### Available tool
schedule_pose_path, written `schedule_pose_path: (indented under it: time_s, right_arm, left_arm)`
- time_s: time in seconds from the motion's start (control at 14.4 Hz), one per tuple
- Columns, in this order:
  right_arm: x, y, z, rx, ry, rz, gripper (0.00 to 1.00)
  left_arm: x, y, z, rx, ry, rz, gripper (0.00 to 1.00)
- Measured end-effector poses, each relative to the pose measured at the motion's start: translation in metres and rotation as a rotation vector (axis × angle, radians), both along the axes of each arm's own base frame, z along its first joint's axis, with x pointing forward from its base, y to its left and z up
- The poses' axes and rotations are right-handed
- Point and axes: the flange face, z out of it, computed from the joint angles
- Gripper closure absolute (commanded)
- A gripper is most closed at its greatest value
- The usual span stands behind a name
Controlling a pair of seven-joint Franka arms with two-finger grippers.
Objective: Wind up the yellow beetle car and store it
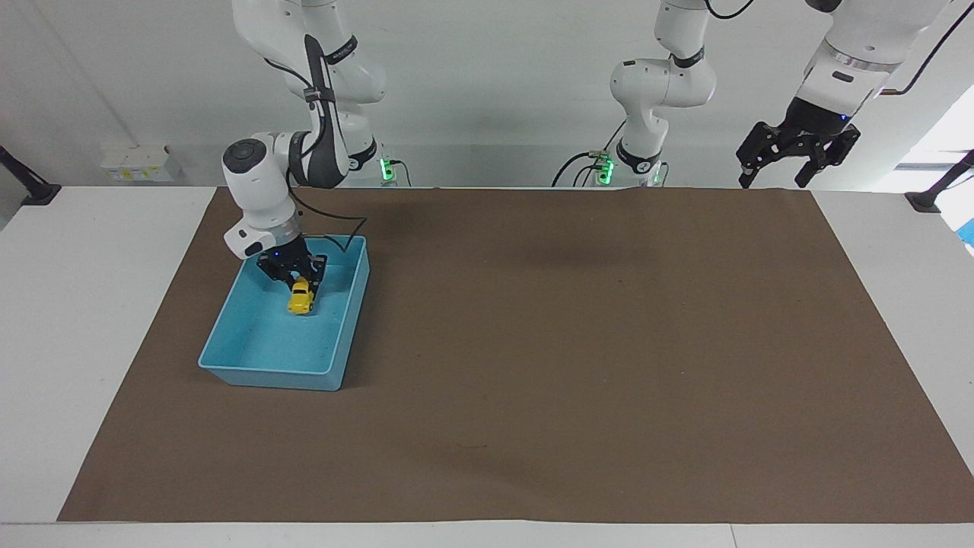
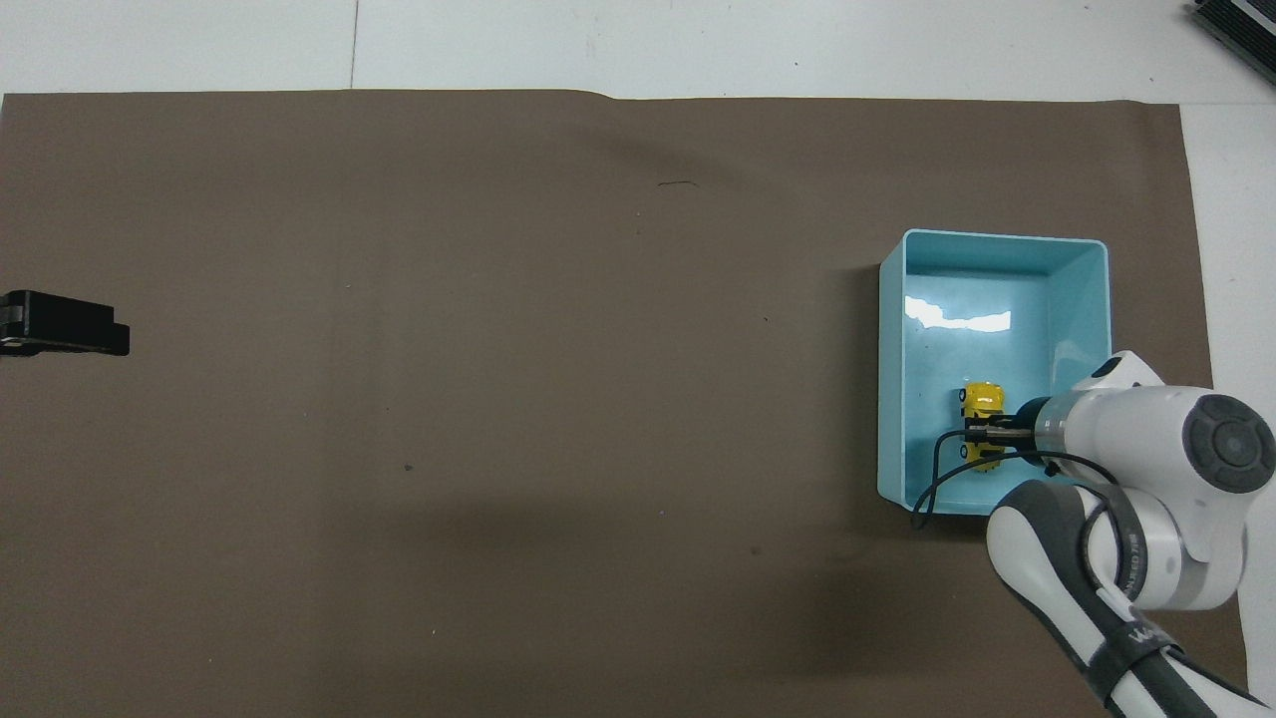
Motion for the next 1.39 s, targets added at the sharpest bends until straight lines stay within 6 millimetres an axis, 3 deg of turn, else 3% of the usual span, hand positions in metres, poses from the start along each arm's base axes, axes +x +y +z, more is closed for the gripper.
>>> schedule_pose_path:
  time_s: [0.21, 0.42, 1.11, 1.25, 1.39]
  right_arm:
    - [0.001, 0.0, -0.001, 0.001, 0.001, 0.001, 0.0]
    - [0.008, 0.0, 0.021, -0.003, -0.023, 0.001, 0.0]
    - [0.048, -0.021, 0.2, -0.015, 0.068, -0.046, 0.0]
    - [0.051, -0.011, 0.223, -0.026, 0.071, -0.072, 0.0]
    - [0.054, 0.015, 0.237, -0.03, 0.057, -0.045, 0.0]
  left_arm:
    - [0.0, 0.0, 0.0, 0.0, 0.0, 0.0, 0.0]
    - [0.0, 0.0, 0.0, 0.0, 0.0, 0.0, 0.0]
    - [0.0, 0.0, 0.0, 0.0, 0.001, 0.0, 0.0]
    - [0.0, 0.0, 0.0, 0.0, 0.001, 0.0, 0.0]
    - [0.0, 0.0, 0.0, 0.0, 0.001, 0.0, 0.0]
